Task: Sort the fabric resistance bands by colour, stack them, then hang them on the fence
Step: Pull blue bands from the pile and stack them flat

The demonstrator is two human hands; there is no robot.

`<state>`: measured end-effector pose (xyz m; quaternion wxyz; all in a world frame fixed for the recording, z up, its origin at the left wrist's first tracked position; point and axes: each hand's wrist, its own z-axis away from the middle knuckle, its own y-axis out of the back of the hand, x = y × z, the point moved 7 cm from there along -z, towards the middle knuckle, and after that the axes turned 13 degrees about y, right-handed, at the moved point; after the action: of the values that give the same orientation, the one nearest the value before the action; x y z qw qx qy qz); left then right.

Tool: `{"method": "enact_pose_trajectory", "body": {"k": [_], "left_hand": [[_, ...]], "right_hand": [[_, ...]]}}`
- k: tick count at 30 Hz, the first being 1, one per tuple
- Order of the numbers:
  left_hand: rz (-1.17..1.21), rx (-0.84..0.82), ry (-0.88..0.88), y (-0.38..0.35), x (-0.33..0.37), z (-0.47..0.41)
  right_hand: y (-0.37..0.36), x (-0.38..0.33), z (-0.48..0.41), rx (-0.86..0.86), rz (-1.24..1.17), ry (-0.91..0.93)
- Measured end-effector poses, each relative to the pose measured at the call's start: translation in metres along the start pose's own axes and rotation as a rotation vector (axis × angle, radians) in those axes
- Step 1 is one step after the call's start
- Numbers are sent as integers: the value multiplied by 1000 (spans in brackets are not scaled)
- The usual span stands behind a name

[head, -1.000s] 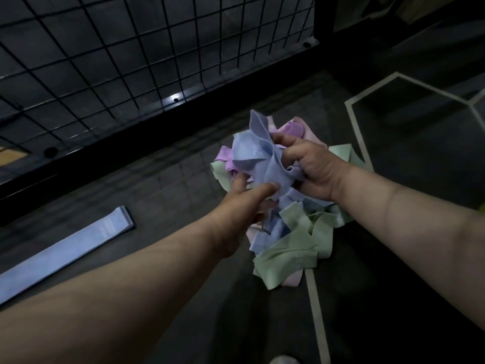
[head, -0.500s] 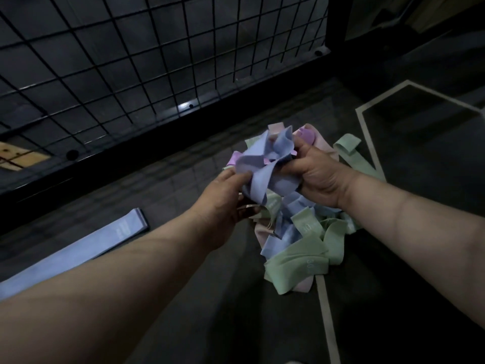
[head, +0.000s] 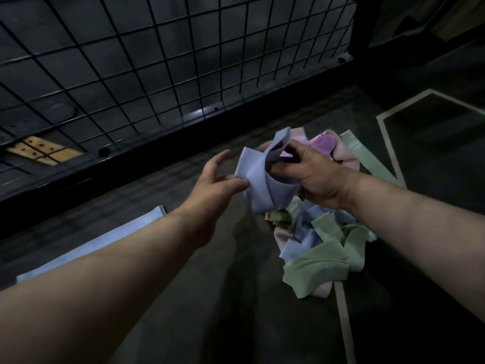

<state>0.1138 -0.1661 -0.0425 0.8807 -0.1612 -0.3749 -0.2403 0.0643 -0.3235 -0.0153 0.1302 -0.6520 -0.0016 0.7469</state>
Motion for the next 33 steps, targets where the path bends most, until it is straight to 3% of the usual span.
{"method": "enact_pose_trajectory", "body": {"k": [7, 13, 18, 25, 29, 31, 33], "left_hand": [[56, -43, 70, 26, 7, 8], [36, 187, -5, 73, 11, 11], [117, 280, -29, 108, 20, 10], [262, 170, -64, 121, 31, 23], [230, 107, -64, 112, 38, 32], [183, 87, -63, 107, 39, 35], [132, 50, -59, 100, 40, 36]], "right_hand": [[-35, -9, -11, -74, 244, 133], [-67, -7, -18, -163, 273, 137], [-75, -5, -20, -253, 257, 109], [-97, -6, -10, -485, 341, 80], [-98, -6, -22, -252, 111, 61], [-96, -12, -28, -124, 198, 130], [-105, -18, -32, -120, 278, 165]]}}
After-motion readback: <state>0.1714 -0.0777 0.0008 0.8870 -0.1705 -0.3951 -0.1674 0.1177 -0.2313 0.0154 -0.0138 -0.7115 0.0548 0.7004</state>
